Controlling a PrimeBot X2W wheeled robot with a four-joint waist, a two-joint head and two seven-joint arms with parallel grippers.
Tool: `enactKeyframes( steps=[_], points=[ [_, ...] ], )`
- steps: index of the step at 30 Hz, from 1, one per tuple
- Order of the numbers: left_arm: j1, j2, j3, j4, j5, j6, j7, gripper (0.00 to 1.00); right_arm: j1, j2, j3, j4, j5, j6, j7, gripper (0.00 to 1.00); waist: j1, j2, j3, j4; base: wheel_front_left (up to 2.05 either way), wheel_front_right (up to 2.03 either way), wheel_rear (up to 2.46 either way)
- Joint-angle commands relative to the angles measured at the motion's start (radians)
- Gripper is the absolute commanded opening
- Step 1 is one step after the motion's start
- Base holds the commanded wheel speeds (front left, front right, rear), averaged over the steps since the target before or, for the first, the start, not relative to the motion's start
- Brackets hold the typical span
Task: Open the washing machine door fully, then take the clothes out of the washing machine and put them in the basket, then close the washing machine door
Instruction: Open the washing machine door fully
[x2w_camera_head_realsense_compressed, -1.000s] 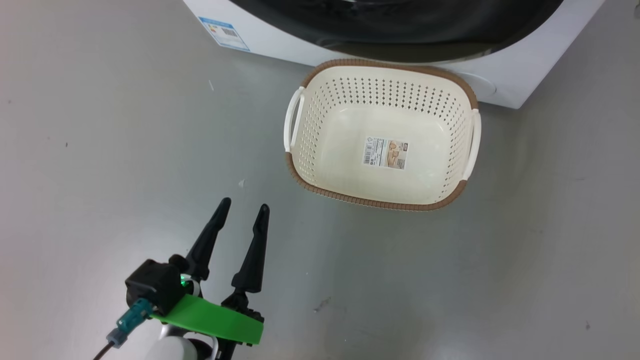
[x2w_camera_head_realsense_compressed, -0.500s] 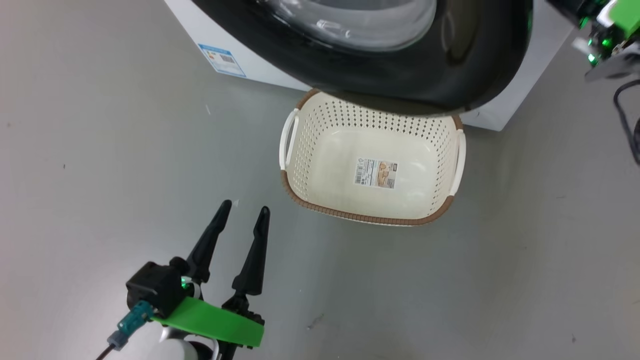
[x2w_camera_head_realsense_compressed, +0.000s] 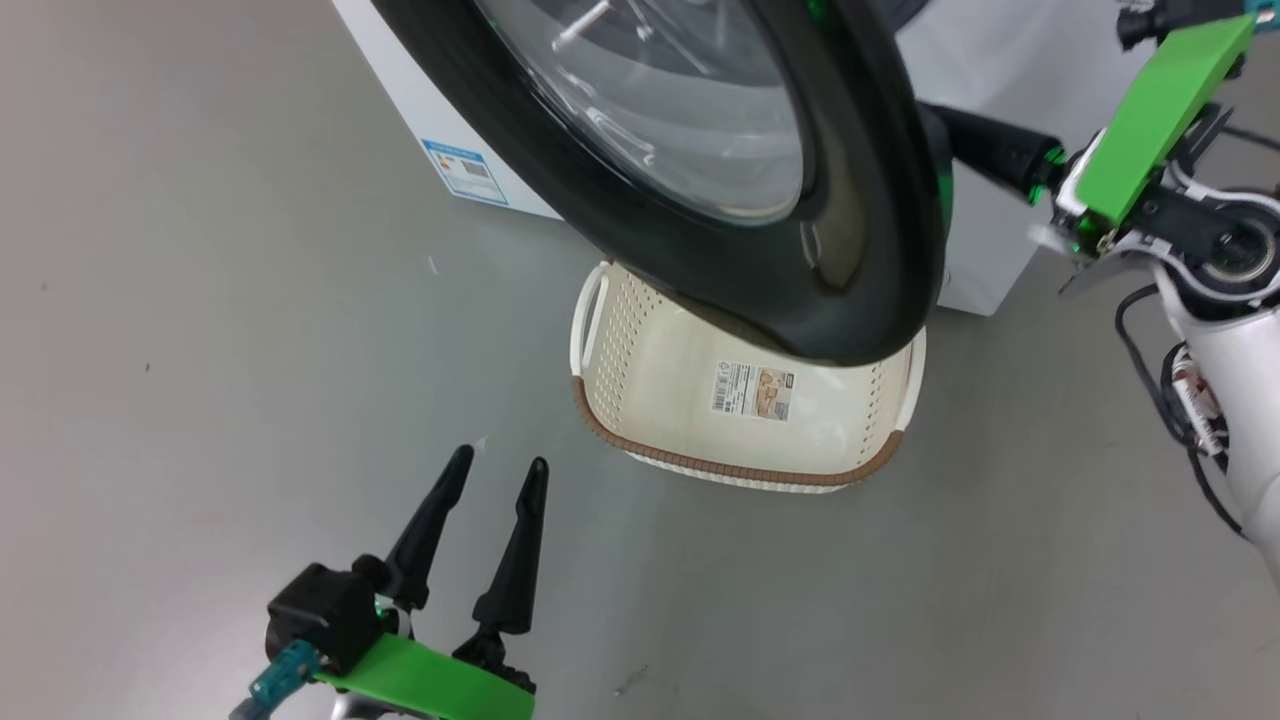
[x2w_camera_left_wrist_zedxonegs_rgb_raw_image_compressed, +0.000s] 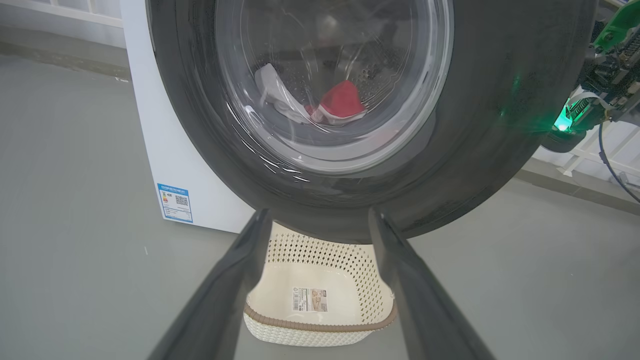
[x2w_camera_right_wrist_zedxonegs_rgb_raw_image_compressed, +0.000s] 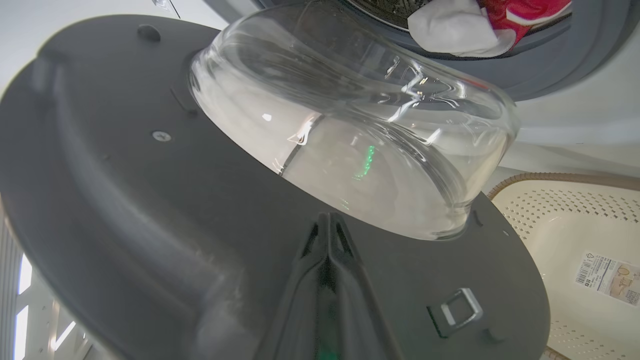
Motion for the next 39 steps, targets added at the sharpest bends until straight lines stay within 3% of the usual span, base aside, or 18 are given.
enactKeyframes(
  steps=[1,27,28,29,31,39],
  points=[
    [0.012,0.017,0.026,-0.028,0.008,0.008,-0.012,1.00,0.026,0.019,0.013,-0.042,0.008,0.008,0.005,0.00,0.0000,0.0000,-0.016,0.009,0.00,0.00,0.00],
    [0.044,0.017,0.024,-0.047,0.007,0.028,-0.012,1.00,0.126,0.057,0.066,-0.133,-0.014,0.008,0.018,0.00,0.0000,0.0000,-0.061,0.027,0.00,0.00,0.00],
    [0.044,0.017,0.027,-0.047,0.008,0.028,-0.012,1.00,0.127,0.053,0.065,-0.136,-0.022,0.008,0.008,0.28,0.0000,0.0000,-0.062,0.025,0.00,0.00,0.00],
    [0.043,0.017,0.029,-0.046,0.009,0.027,-0.012,1.00,0.130,0.051,0.063,-0.137,-0.029,0.008,-0.002,0.46,0.0000,0.0000,-0.062,0.022,0.00,0.00,0.00],
    [0.040,0.017,0.034,-0.043,0.014,0.024,-0.012,1.00,0.137,0.041,0.058,-0.142,-0.043,0.008,-0.025,0.99,0.0000,0.0000,-0.062,0.017,0.00,0.00,0.00],
    [0.034,0.017,0.060,-0.036,0.026,0.012,-0.012,1.00,0.192,0.003,0.035,-0.139,-0.087,0.008,-0.124,1.00,0.0000,0.0000,-0.066,-0.009,0.00,0.00,0.00]
  ],
)
